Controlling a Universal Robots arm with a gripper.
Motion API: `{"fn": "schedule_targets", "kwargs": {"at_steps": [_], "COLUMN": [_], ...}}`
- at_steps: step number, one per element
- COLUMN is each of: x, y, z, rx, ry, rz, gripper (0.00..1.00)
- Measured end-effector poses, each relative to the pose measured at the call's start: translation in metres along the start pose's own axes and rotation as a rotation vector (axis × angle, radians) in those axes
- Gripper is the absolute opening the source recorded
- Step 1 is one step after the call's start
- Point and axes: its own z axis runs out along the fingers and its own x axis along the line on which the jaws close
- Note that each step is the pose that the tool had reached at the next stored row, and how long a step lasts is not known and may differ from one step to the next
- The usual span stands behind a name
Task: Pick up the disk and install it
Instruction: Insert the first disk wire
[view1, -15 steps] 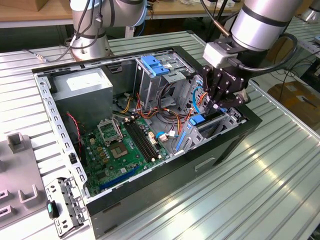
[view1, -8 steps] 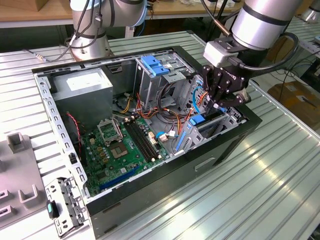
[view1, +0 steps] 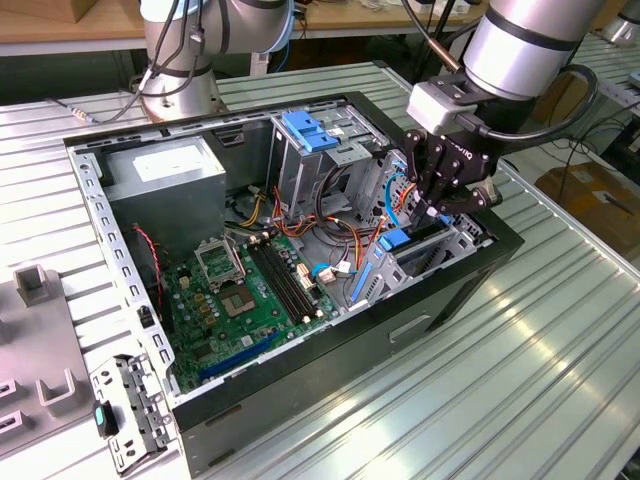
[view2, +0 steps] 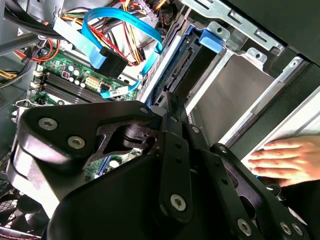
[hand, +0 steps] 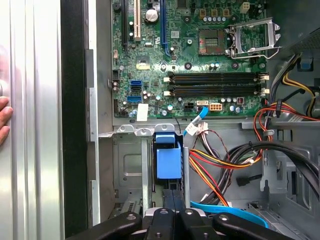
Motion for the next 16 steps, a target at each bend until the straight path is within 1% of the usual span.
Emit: {"fn": "schedule_targets", "kwargs": {"at_steps": [1, 3, 5, 6, 9, 11, 16], "x": [0.0, -0.0002, -0.0005, -0.0006, -0.0006, -0.0006, -0.0004], "y": [-0.0018, -0.0074, -0.0204, -0.0228, -0.0231, -0.0232, -0.0231], "z": [-0.0001, 0.0, 0.0, -0.0001, -0.0009, -0.0045, -0.0138], "rx": [-0.0001, -0.0002, -0.0022, -0.0024, -0.0024, -0.0022, -0.0019], "ry": [0.0002, -0.0001, -0.0001, -0.0001, 0.0001, 0.0001, 0.0003], "rz": [-0.001, -0.006, -0.012, -0.019, -0.042, -0.061, -0.077], "gripper": [0.11, 0.11, 0.11, 0.11, 0.11, 0.11, 0.11]}}
